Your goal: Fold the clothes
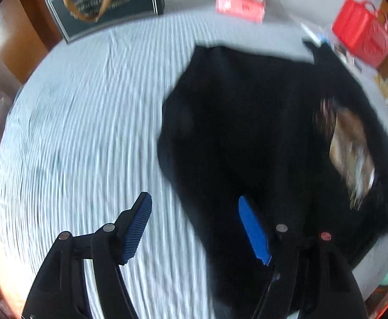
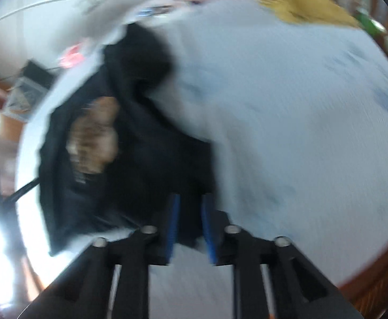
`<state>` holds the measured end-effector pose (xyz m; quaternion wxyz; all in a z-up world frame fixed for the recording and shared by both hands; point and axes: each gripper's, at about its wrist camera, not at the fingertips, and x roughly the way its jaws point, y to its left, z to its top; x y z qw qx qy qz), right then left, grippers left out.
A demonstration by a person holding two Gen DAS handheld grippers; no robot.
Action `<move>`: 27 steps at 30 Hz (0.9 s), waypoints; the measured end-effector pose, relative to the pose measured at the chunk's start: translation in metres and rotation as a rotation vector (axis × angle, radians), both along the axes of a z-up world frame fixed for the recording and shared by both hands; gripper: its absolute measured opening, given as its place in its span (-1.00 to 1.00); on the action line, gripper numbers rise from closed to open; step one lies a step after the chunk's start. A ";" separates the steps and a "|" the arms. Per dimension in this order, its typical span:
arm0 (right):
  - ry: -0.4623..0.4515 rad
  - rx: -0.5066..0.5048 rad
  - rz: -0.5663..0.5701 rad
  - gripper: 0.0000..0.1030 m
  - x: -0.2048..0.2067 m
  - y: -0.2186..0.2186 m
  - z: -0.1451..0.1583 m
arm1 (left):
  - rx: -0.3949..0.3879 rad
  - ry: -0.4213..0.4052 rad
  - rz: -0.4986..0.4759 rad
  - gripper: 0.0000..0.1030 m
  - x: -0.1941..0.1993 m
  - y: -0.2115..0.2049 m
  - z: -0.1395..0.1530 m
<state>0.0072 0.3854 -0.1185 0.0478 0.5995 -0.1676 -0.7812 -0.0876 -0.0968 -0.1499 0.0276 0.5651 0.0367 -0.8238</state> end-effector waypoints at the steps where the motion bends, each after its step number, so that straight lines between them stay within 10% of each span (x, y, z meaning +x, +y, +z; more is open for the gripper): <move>1: 0.007 -0.018 0.038 -0.49 -0.014 -0.012 0.001 | 0.007 0.013 0.008 0.31 -0.013 0.001 0.003; 7: 0.030 -0.009 0.137 -0.42 -0.102 -0.047 0.002 | -0.017 0.018 0.083 0.31 -0.103 0.003 -0.002; 11: 0.114 0.003 0.165 0.35 -0.177 -0.053 0.016 | 0.009 -0.019 0.092 0.31 -0.137 -0.005 -0.015; 17: 0.136 0.074 0.204 0.36 -0.305 -0.088 0.003 | -0.105 -0.039 0.122 -0.06 -0.150 -0.014 -0.025; 23: 0.076 0.137 0.141 0.36 -0.409 -0.104 -0.033 | 0.145 -0.003 0.156 -0.01 -0.169 -0.026 0.003; 27: 0.036 0.171 0.100 0.36 -0.445 -0.108 -0.055 | 0.146 -0.015 0.126 0.16 -0.181 -0.014 0.003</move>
